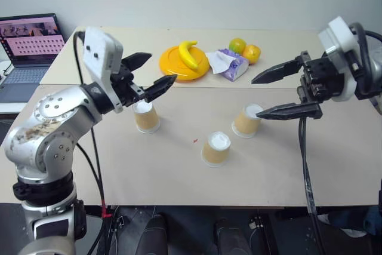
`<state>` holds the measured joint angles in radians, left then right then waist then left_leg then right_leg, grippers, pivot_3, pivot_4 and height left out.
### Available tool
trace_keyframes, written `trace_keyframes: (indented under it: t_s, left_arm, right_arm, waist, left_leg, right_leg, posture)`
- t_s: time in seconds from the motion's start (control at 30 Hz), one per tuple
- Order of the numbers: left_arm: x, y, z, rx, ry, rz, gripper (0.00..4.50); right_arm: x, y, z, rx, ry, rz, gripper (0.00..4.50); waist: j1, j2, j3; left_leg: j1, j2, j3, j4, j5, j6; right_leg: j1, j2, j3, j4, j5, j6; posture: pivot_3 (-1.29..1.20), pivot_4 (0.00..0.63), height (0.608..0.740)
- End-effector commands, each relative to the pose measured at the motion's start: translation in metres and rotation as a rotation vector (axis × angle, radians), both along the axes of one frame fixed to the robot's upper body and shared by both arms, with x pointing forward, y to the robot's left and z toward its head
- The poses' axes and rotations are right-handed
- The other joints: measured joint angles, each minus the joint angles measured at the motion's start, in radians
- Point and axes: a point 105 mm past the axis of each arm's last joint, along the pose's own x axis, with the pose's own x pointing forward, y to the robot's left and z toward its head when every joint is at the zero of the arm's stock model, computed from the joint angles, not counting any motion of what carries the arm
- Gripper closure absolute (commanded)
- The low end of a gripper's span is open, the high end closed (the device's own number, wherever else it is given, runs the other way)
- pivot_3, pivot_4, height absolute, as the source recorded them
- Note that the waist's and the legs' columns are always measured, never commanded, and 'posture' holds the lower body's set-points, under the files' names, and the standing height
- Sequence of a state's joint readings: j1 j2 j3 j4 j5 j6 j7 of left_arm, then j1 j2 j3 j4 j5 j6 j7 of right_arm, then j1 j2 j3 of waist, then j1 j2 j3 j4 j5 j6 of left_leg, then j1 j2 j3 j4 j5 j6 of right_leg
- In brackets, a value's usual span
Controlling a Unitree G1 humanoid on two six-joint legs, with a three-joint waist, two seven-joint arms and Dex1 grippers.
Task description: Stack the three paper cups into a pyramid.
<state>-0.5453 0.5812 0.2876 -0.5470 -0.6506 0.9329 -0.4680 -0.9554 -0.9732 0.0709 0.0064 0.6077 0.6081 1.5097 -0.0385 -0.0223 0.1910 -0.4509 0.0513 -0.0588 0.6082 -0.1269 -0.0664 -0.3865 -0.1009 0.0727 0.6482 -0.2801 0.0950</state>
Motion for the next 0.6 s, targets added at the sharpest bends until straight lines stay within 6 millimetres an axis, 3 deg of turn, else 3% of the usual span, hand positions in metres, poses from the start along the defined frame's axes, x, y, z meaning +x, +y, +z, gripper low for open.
trace_keyframes:
  t_s: [0.03,0.17,0.6]
  left_arm:
    - [-0.005,0.013,0.001,-0.018,-0.070,0.104,0.07]
    - [-0.003,0.025,-0.013,-0.052,-0.060,0.189,0.07]
    - [-0.008,0.048,-0.086,-0.089,-0.026,0.346,0.07]
  right_arm:
    - [0.000,0.001,0.011,-0.014,-0.050,0.033,0.00]
    - [0.003,0.001,0.013,-0.024,-0.051,0.038,0.00]
    - [-0.007,-0.005,0.014,-0.031,-0.043,0.038,0.00]
  waist:
    - [0.004,0.000,0.000]
    - [0.010,0.000,0.000]
    - [0.026,0.000,0.000]
  left_leg:
    - [0.000,0.000,0.000,0.000,0.000,0.000]
    - [0.000,0.000,0.000,0.000,0.000,0.000]
    - [0.000,0.000,0.000,-0.001,0.000,0.000]
  right_leg:
    - [0.000,0.000,0.000,0.000,0.000,0.000]
    - [0.000,0.000,0.000,0.000,0.000,0.000]
    - [-0.001,0.000,0.000,0.000,0.000,-0.001]
  posture:
    - [0.00,0.150,0.732]
    - [0.00,0.150,0.732]
    - [0.00,0.150,0.732]
